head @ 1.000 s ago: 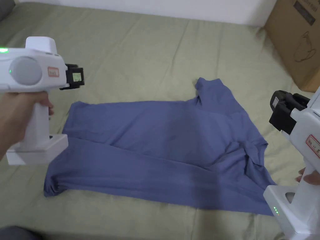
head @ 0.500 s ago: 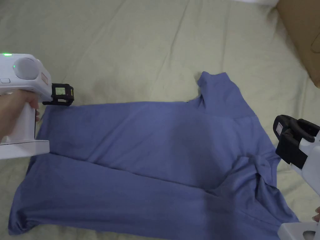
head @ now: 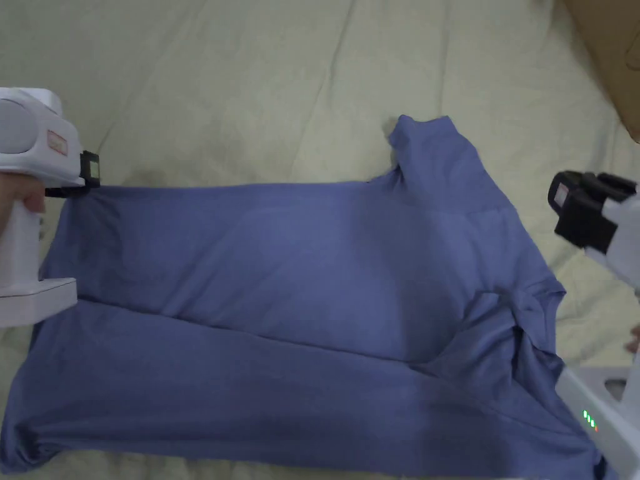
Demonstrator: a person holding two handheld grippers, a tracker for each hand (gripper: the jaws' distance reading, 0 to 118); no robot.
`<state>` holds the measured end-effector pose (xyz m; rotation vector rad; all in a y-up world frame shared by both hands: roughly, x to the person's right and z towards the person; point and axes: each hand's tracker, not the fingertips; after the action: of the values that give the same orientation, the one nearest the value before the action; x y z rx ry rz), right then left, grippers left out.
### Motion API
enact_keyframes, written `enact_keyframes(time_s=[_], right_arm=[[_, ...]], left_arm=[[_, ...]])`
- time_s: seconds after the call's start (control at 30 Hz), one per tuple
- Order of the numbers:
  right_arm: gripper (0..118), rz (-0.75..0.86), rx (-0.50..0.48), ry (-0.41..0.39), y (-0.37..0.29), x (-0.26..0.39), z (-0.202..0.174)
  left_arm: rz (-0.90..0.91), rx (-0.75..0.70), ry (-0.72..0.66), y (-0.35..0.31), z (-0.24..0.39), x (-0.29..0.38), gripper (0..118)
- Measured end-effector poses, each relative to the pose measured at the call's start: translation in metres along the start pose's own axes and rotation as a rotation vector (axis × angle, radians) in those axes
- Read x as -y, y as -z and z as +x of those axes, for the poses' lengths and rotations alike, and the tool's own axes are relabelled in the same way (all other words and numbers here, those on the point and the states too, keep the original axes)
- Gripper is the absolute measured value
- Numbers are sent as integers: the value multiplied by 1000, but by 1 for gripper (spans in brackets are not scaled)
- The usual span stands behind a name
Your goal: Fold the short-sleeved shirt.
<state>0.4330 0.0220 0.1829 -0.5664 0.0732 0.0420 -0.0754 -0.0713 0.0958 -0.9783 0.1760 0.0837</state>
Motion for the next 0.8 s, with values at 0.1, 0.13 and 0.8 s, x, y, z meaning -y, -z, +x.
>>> enact_keyframes(time_s=[0.1, 0.13, 0.8], right_arm=[[0, -84, -1, 32, 36, -32, 16], [5, -103, -2, 55, 50, -40, 22], [72, -592, 167, 156, 262, 17, 55]], left_arm=[[72, 36, 0, -32, 0, 6, 0], [87, 43, -5, -40, 0, 8, 0], [121, 125, -116, -52, -17, 13, 0]])
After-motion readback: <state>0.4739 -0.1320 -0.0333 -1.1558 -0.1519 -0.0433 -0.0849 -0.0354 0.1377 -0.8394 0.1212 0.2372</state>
